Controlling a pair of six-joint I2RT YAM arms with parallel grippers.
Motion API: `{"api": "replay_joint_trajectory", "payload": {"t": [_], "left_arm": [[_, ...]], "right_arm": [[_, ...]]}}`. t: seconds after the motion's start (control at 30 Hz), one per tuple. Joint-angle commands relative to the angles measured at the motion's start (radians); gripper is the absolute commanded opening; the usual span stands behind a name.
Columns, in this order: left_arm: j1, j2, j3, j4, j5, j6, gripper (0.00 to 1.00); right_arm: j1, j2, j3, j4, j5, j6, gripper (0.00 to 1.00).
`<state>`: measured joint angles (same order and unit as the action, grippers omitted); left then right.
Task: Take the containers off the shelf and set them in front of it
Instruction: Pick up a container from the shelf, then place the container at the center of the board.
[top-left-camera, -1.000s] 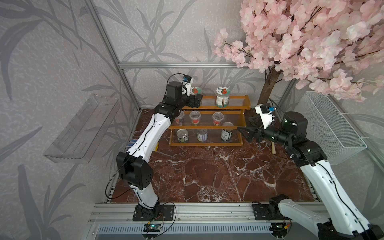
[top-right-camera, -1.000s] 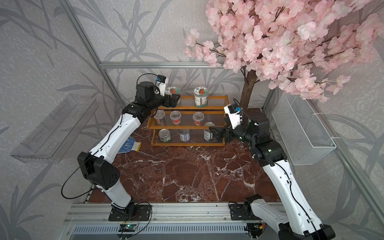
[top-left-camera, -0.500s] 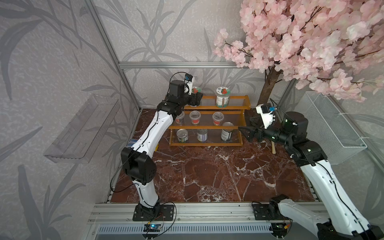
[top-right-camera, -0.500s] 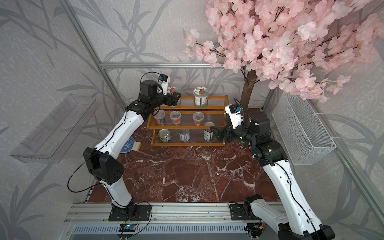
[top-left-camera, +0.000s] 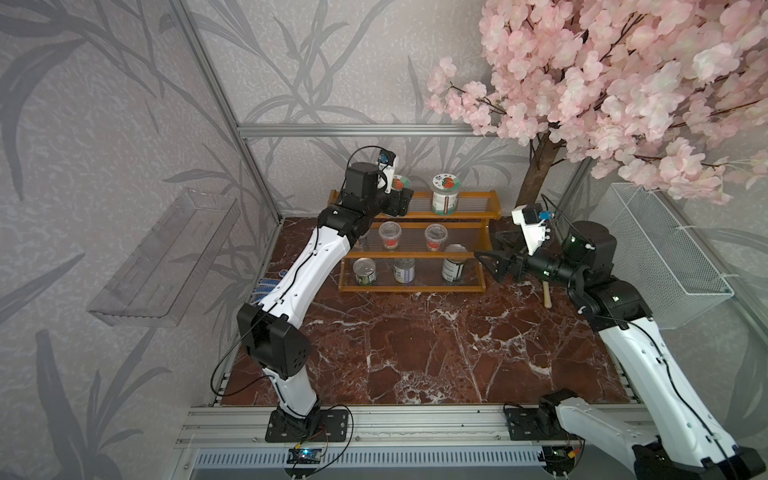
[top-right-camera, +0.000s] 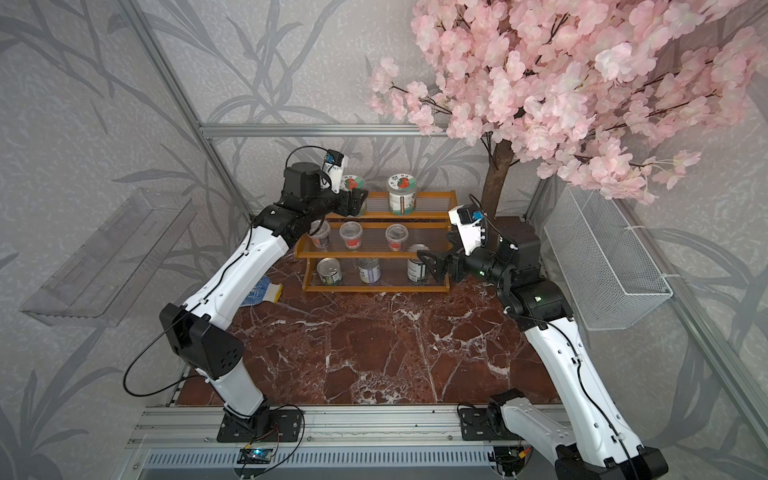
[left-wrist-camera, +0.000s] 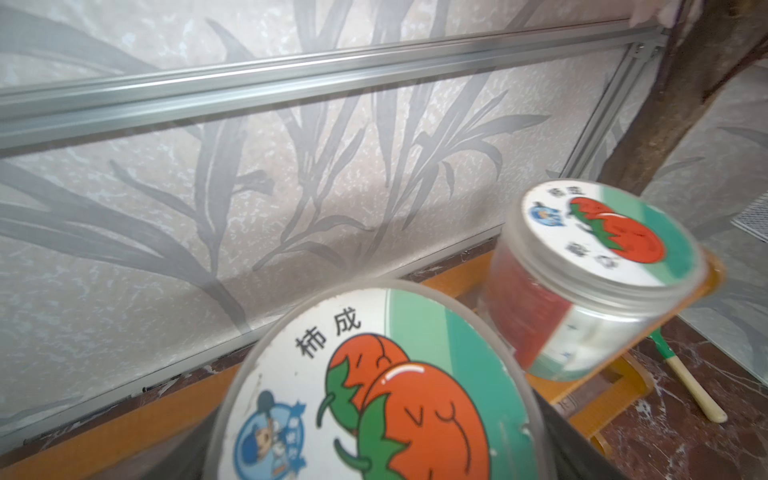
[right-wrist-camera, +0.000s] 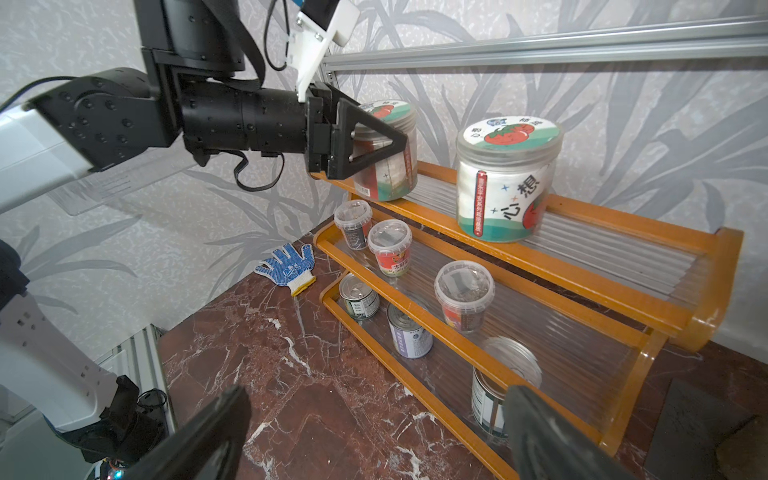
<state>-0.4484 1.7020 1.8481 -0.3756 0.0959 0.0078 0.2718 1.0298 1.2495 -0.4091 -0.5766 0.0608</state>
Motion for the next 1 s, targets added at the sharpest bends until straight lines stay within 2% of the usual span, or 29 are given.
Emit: {"api": "replay_joint_trajectory", "payload": {"t": [0.0, 0.1, 0.23, 0.37, 0.5, 0.67, 0.83, 0.97], "left_arm": [[-0.067, -0.150, -0.059, 0.019, -0.078, 0.017, 0.73], [-0.145, -0.257, -0.192, 0.034, -0.132, -0.009, 0.74], [-0.254, -0.417, -0.451, 0.097, -0.230, -0.062, 0.75], [-0.339, -0.567, -0.713, 0.160, -0.364, -0.163, 0.76], [-0.417, -0.661, -0.950, 0.244, -0.487, -0.268, 0.76], [-0.438, -0.731, -1.203, 0.321, -0.592, -0.400, 0.76], [-0.431, -0.812, -1.413, 0.367, -0.642, -0.506, 0.77], [-0.409, -0.869, -1.528, 0.413, -0.642, -0.535, 0.77]], "right_arm": [[-0.004, 0.008, -0.004, 0.046, -0.042, 0.019, 0.99], [-0.005, 0.013, -0.010, 0.053, -0.090, 0.021, 0.99], [-0.003, 0.007, -0.054, 0.093, -0.159, 0.027, 0.99], [0.000, -0.018, -0.129, 0.142, -0.193, 0.055, 0.99], [0.004, -0.042, -0.197, 0.178, -0.204, 0.073, 0.99], [0.007, -0.057, -0.249, 0.191, -0.200, 0.071, 0.99], [0.009, -0.060, -0.292, 0.204, -0.197, 0.065, 0.99], [0.019, -0.054, -0.336, 0.240, -0.194, 0.078, 0.99]]}}
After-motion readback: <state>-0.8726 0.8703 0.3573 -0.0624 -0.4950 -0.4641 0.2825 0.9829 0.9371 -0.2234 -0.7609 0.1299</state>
